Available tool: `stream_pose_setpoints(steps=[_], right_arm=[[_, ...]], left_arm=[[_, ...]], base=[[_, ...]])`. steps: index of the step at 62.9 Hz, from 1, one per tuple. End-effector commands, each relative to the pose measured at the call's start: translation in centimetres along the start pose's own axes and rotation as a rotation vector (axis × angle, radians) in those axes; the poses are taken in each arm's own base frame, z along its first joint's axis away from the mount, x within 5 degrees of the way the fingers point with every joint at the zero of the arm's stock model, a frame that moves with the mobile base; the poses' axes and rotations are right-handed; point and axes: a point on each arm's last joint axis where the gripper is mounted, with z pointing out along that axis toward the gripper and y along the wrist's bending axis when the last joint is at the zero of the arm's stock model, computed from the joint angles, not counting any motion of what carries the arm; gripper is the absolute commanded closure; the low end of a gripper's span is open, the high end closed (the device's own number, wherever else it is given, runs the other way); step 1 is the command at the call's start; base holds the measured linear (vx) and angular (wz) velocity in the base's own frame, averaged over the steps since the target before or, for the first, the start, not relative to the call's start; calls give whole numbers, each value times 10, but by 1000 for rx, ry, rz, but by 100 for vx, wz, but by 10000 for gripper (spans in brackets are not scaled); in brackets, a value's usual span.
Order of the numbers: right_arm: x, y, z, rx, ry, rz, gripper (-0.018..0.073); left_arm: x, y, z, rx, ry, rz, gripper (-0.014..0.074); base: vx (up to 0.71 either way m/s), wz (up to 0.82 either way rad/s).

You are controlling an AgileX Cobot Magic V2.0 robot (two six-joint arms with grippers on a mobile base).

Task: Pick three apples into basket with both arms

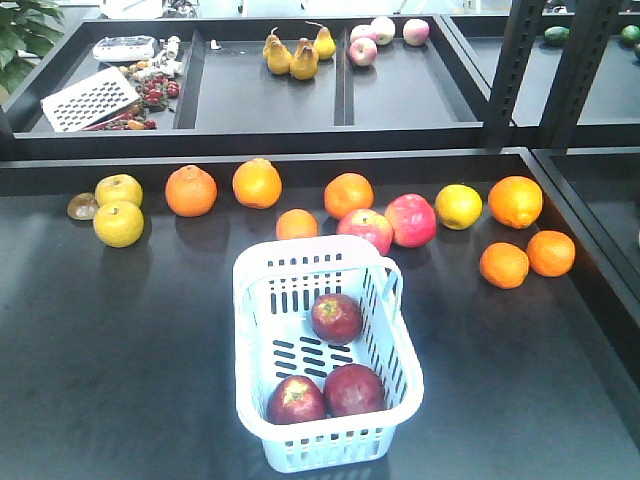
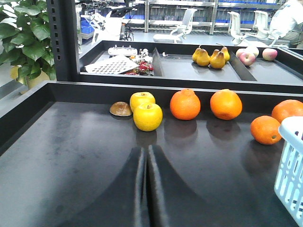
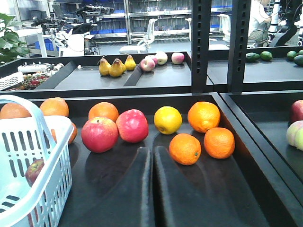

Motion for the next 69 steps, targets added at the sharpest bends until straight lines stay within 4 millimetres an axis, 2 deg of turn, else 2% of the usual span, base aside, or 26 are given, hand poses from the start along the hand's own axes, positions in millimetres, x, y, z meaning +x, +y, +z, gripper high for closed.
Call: stream_pose_setpoints(steps=[1, 69], right_arm=[[-3, 1, -1, -9, -78, -12, 564], [-3, 1, -1, -9, -78, -12, 564]], left_arm=[[-4, -1, -1, 11, -75, -8, 603], [-4, -1, -1, 11, -75, -8, 603]], base=[[0, 0], [0, 0]])
